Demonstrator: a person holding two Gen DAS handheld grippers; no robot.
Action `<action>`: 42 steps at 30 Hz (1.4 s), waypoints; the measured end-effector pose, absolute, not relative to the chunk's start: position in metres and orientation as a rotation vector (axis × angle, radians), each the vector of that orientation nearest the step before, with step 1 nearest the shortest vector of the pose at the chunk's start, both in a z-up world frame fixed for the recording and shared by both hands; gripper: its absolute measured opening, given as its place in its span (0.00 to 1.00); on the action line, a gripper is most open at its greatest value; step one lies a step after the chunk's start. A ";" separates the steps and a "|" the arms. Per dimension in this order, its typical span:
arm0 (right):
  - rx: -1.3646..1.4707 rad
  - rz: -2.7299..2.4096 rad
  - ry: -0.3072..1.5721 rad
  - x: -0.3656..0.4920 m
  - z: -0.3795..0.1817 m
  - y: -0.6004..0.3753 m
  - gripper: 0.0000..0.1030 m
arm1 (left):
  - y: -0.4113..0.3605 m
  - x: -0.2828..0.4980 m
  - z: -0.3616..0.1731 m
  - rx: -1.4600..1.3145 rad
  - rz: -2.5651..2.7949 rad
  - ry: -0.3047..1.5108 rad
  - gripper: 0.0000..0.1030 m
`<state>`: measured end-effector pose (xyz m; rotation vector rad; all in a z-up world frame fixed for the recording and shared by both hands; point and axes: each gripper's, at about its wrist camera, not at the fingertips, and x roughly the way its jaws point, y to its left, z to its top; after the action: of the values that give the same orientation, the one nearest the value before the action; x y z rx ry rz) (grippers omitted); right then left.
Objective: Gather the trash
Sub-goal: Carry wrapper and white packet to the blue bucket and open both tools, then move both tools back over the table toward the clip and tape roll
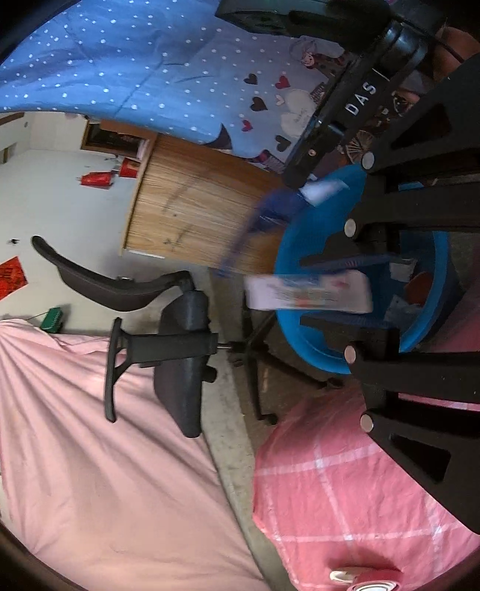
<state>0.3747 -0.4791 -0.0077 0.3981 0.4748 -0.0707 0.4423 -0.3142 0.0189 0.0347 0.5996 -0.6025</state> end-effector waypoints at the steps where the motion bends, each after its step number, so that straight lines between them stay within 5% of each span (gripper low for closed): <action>1: 0.400 -0.071 0.477 0.376 -0.009 -0.480 0.41 | -0.314 0.443 0.018 0.033 -0.602 0.607 0.31; 12: 0.387 -0.068 0.448 0.372 -0.005 -0.478 0.42 | -0.297 0.445 0.019 -0.009 -0.550 0.600 0.34; 21: 0.334 -0.053 0.379 0.364 0.007 -0.466 0.55 | -0.272 0.440 0.032 -0.049 -0.490 0.544 0.40; 30: 0.273 -0.016 0.279 0.356 0.027 -0.437 0.77 | -0.227 0.418 0.049 -0.091 -0.368 0.431 0.59; 37: 0.230 0.032 0.190 0.347 0.042 -0.410 1.00 | -0.178 0.388 0.060 -0.112 -0.205 0.308 0.93; 42: 0.211 0.091 0.133 0.344 0.050 -0.385 1.00 | -0.139 0.368 0.064 -0.155 -0.118 0.247 0.98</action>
<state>0.3438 -0.3849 0.0503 0.2113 0.1328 0.0907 0.3683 -0.1389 0.0642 -0.1551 0.2469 -0.1184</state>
